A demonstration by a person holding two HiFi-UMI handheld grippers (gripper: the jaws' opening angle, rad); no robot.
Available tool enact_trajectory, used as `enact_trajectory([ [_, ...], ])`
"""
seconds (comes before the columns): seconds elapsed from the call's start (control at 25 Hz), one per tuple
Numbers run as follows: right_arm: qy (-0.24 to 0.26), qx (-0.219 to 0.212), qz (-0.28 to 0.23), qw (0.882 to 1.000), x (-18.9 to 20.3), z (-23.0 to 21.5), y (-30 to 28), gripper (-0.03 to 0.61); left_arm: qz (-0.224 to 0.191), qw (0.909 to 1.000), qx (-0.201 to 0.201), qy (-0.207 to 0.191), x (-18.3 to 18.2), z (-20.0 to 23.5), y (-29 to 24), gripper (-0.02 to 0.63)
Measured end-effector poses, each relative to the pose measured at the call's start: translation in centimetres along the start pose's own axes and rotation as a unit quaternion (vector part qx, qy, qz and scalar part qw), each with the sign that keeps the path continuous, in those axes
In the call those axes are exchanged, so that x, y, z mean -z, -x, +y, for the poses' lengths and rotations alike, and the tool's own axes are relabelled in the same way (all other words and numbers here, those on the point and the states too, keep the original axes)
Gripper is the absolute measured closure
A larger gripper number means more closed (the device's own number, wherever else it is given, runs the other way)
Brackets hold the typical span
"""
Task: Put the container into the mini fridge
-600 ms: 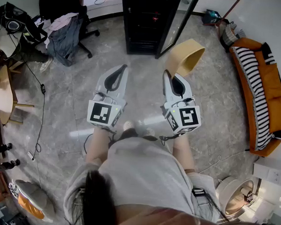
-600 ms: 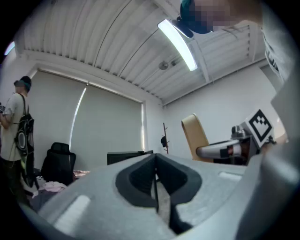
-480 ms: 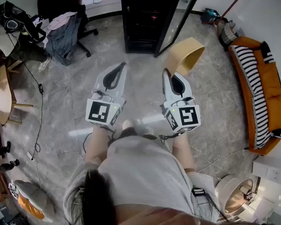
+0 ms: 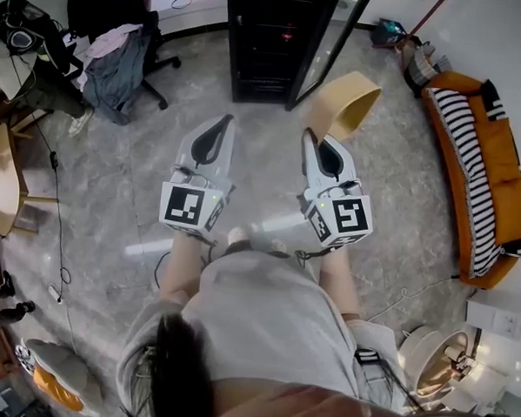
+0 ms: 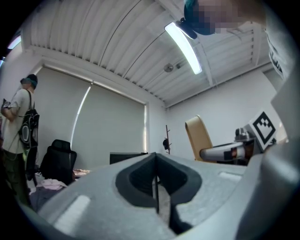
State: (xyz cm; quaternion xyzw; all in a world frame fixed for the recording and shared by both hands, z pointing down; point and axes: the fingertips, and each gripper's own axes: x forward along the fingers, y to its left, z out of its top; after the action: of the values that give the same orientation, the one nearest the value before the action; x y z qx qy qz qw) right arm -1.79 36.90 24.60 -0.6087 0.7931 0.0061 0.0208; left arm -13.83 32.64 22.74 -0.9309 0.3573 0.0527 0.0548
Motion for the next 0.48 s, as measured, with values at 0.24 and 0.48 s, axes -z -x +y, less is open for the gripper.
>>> enact_trajectory([
  [0.24, -0.015, -0.003, -0.011, 1.000, 0.4, 0.5, -2.7, 0.574, -0.006, 0.9996, 0.007, -0.025, -0.4, 2.9, -0.4, 0.612],
  [0.48, 0.022, 0.024, -0.021, 0.999, 0.6, 0.0, -5.3, 0.574, -0.028, 0.9991, 0.007, -0.033, -0.9, 6.1, -1.0, 0.612],
])
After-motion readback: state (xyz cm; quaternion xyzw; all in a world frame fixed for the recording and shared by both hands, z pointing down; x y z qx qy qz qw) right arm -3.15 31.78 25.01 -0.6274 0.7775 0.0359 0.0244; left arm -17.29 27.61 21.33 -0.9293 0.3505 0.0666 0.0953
